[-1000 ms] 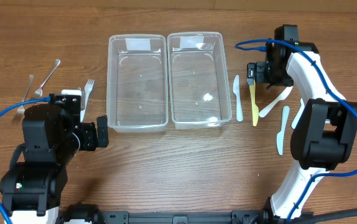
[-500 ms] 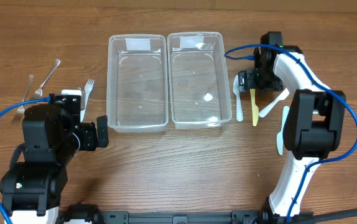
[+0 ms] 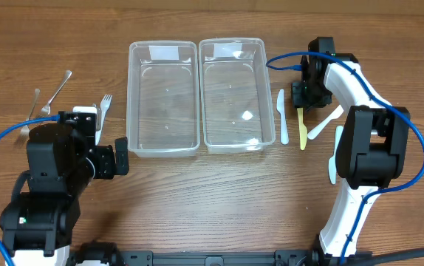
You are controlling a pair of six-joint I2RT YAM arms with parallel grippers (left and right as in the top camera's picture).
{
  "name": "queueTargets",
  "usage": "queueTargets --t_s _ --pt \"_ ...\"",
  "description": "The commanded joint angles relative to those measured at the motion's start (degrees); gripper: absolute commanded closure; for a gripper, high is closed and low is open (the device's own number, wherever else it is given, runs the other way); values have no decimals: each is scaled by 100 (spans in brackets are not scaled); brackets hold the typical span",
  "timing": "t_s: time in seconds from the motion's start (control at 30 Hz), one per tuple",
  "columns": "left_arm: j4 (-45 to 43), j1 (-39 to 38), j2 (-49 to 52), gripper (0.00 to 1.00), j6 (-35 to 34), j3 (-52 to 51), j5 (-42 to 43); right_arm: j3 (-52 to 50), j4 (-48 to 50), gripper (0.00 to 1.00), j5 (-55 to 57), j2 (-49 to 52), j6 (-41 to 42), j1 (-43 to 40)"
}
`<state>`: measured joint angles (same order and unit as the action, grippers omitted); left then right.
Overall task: Pack container
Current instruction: 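Move the right gripper to the yellow plastic knife and grasp it, then carry the yellow knife into the right container and release it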
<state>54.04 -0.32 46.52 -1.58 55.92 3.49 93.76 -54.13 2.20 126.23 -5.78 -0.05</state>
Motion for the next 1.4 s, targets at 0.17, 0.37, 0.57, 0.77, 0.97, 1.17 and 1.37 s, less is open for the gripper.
queueTargets --t_s 0.17,0.37,0.57,0.77,0.97,1.17,1.37 --pt "-28 31 -13 0 -81 160 107 44 11 78 33 216 -2 0" --pt "-31 31 -13 0 -79 160 105 48 11 94 33 214 52 0" --pt "-31 31 -13 0 -79 160 105 538 -348 96 81 -55 501 0" --pt "-28 31 -13 0 -79 160 107 2124 -1624 96 -4 -981 756 247" --pt "-28 31 -13 0 -79 160 107 2557 -1939 96 -81 -1502 1196 1558" --pt "9 31 -13 0 -79 160 105 2308 -1600 96 -101 -940 1897 2643" --pt "7 31 -13 0 -79 160 105 2061 -1338 96 -286 -111 1886 2669"
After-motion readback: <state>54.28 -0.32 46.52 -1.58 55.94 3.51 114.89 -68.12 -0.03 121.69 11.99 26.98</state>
